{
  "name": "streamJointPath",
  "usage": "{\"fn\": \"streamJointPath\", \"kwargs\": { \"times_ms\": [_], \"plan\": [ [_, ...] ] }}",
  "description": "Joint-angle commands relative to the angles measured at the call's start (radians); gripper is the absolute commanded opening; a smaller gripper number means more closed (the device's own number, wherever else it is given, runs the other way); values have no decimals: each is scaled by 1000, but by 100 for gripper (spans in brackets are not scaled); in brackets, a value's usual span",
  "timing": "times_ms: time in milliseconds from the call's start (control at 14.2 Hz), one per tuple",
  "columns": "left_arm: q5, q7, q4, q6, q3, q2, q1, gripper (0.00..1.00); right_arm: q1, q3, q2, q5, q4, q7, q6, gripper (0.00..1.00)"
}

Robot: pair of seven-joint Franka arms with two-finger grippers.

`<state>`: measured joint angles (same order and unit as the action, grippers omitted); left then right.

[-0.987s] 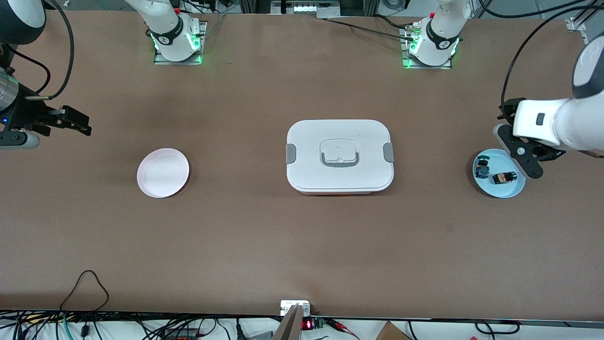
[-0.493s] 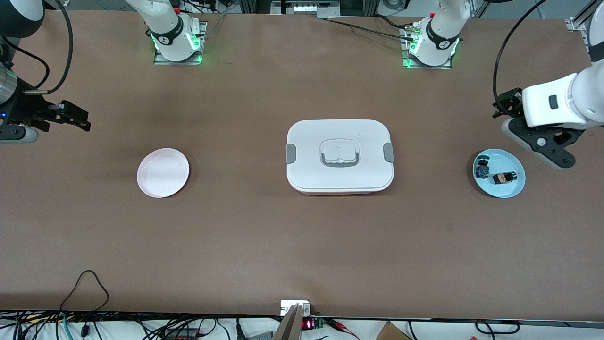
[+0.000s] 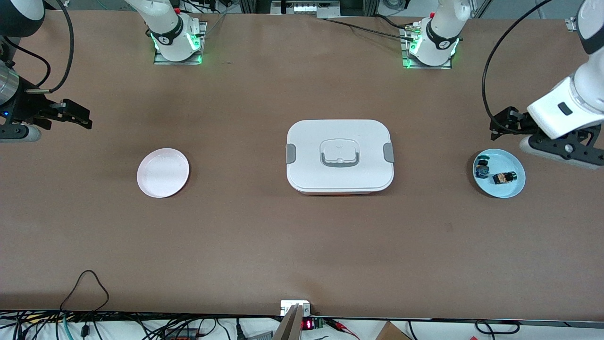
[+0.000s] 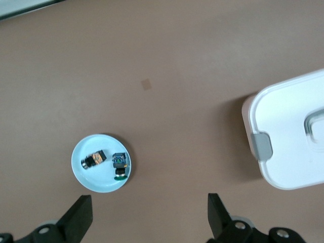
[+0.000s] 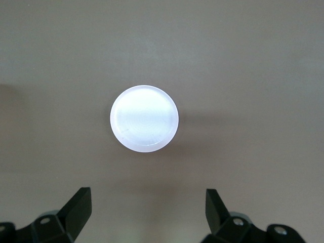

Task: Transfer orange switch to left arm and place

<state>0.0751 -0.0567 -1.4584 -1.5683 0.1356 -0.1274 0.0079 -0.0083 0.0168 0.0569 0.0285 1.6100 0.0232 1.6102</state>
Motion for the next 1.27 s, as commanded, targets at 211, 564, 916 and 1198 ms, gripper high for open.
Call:
{"fn": "streamJointPath", "kwargs": {
  "times_ms": [211, 564, 916, 1198],
  "plan": [
    [-23, 172, -201, -58, -54, 157, -20, 100, -6, 5, -26, -15, 18, -3, -16, 100],
    [-23, 138, -180, -53, -59, 137, -25, 100, -6, 5, -26, -15, 18, -3, -23, 100],
    [-20, 132, -165, -55, -47, 123, -22, 100, -6, 5, -26, -15, 18, -2, -23, 100],
    [-20, 136, -160, -48, -44, 123, -26, 100, -6, 5, -26, -15, 18, -2, -23, 100]
  ]
}}
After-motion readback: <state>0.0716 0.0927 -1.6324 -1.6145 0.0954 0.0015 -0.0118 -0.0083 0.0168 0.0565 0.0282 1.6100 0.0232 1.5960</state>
